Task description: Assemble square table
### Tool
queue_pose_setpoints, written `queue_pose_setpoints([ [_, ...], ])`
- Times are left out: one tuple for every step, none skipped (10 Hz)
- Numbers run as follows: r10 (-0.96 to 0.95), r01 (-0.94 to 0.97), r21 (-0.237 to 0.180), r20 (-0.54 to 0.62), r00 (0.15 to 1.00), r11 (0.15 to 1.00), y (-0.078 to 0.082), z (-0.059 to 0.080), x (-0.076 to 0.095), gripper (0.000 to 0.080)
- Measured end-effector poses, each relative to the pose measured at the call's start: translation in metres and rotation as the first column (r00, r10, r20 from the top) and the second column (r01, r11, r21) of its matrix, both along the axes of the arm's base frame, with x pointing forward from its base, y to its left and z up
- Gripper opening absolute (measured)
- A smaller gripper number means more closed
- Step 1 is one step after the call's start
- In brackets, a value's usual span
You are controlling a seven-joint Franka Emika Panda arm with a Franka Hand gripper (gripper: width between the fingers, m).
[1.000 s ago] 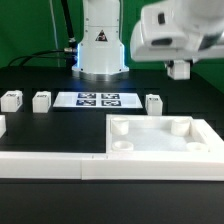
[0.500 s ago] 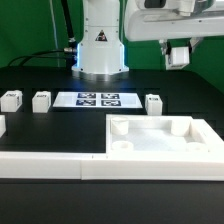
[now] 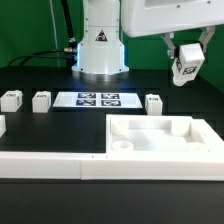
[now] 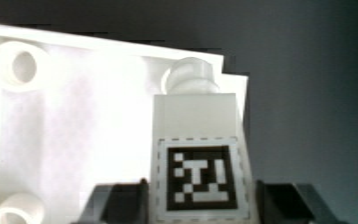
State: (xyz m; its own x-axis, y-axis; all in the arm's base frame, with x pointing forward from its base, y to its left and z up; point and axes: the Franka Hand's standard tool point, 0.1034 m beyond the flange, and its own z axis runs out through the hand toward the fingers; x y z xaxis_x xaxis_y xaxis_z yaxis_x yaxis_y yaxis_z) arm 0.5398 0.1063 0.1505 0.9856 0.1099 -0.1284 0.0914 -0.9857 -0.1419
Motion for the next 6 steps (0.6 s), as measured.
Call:
queue_pose_setpoints([
  [-0.012,0.012,0.0,0.094,0.995,1.0,-0.001,0.0,0.009,0.029],
  [-0.022,0.023,-0.002,0.183,0.983,1.0,-0.003,0.0,0.011,0.029],
  [-0.03,0.031,-0.001,0.254,0.967,1.0,-0.004,-0.001,0.014,0.029],
  [-0.036,0.038,-0.001,0.342,0.939,0.999,-0.001,-0.004,0.027,0.029],
  [-0.032,0.034,0.003,0.424,0.905,0.999,0.007,-0.006,0.044,0.029],
  [-0.012,0.015,-0.001,0.493,0.87,1.0,0.012,-0.005,0.056,0.029],
])
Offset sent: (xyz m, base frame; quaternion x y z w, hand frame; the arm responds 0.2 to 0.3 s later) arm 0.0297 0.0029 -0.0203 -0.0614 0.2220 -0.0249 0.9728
